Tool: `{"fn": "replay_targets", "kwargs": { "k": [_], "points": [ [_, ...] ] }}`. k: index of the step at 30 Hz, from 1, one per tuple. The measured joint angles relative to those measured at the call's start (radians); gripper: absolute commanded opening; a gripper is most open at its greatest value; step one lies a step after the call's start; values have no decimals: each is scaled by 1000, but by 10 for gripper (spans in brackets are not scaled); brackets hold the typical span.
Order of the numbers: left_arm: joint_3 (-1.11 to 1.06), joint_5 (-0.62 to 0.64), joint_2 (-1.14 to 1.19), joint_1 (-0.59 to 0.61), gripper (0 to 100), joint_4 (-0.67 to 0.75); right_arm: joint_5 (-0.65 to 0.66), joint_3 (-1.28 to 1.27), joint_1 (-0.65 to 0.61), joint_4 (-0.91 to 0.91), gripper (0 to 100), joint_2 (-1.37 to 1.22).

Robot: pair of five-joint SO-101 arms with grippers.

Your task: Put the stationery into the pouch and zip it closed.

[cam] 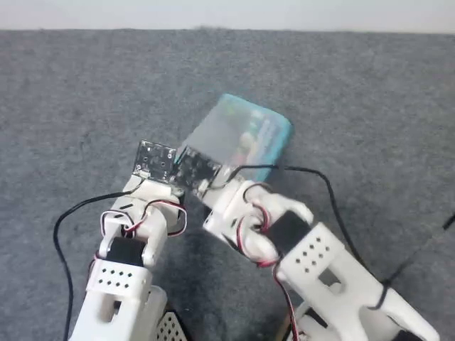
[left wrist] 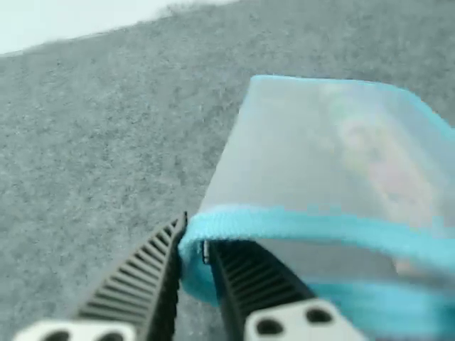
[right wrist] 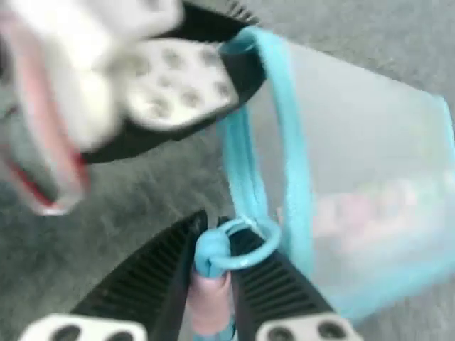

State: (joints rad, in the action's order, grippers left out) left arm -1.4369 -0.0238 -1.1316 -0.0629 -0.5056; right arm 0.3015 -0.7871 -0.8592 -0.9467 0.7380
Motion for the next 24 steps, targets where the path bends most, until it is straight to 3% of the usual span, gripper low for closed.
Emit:
{"fn": "replay_targets", "kwargs": {
  "k": [4, 12, 20, 24],
  "points": [
    [0, 23, 0, 0, 9, 0, 0, -8, -14, 8, 34, 6],
    [-2, 37, 2, -5, 9, 0, -29, -28, 83, 9, 310, -6],
    [-2, 81, 2, 60, 9, -43, 15, -29, 120, -61, 326, -11],
    [25, 81, 2, 69, 9, -72, 64, -38, 213, -61, 328, -11]
  ]
}}
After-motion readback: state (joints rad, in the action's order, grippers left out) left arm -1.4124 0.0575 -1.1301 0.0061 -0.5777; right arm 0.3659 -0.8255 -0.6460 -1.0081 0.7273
